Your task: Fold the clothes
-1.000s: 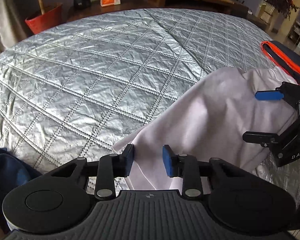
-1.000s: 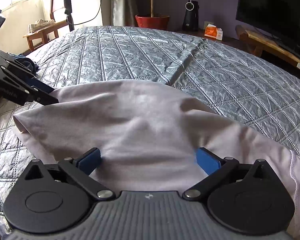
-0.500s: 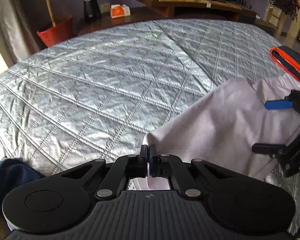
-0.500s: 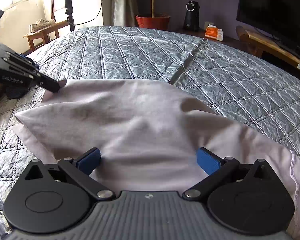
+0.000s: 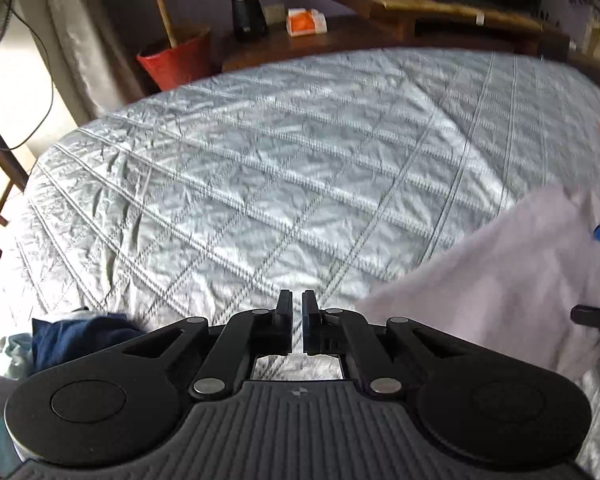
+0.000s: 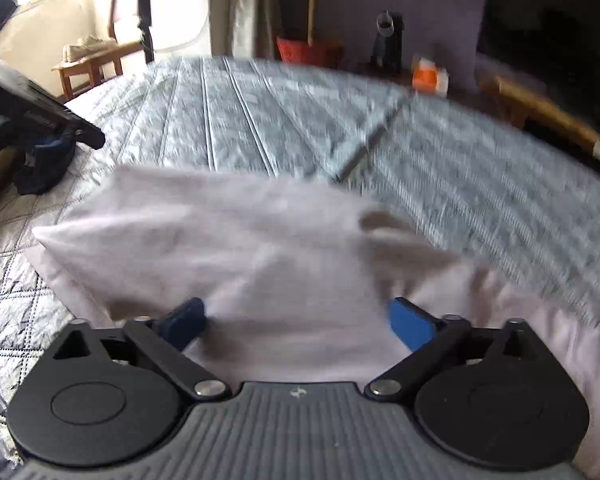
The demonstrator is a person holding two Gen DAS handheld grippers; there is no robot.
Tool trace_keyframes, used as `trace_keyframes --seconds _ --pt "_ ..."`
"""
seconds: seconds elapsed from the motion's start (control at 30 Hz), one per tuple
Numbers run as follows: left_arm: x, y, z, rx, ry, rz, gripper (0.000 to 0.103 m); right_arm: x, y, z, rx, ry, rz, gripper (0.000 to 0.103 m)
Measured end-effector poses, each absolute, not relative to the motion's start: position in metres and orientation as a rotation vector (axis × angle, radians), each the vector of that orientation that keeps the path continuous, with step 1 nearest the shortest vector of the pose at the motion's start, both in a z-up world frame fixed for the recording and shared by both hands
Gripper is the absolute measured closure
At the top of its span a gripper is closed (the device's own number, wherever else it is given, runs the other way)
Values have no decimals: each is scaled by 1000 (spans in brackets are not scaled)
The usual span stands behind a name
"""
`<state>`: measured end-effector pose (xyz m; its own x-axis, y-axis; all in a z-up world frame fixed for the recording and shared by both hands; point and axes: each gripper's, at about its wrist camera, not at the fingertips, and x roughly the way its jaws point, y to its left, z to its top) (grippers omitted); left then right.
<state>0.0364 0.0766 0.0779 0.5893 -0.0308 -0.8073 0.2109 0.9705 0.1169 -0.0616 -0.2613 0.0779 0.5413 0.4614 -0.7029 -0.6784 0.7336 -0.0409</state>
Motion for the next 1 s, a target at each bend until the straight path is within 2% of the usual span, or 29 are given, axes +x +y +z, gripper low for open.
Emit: trace_keyframes --seconds 0.07,0.13,0.33,0.43,0.67,0.97,1.0 --pt "35 70 84 206 914 -176 92 -67 -260 82 -343 695 713 16" --pt "35 63 88 211 897 -207 90 -78 -259 88 -378 647 749 26" --pt "34 49 95 199 875 -265 90 -124 -261 98 -740 459 807 21" --pt "34 47 100 173 857 -274 90 -136 -269 95 -865 446 836 21" --pt "35 40 104 157 838 -298 88 -132 -267 82 -957 471 793 26" --pt "34 28 102 175 842 -331 84 -134 -266 75 -1008 469 812 47" --pt "33 26 101 180 844 -337 82 -133 -264 76 -1019 481 832 56"
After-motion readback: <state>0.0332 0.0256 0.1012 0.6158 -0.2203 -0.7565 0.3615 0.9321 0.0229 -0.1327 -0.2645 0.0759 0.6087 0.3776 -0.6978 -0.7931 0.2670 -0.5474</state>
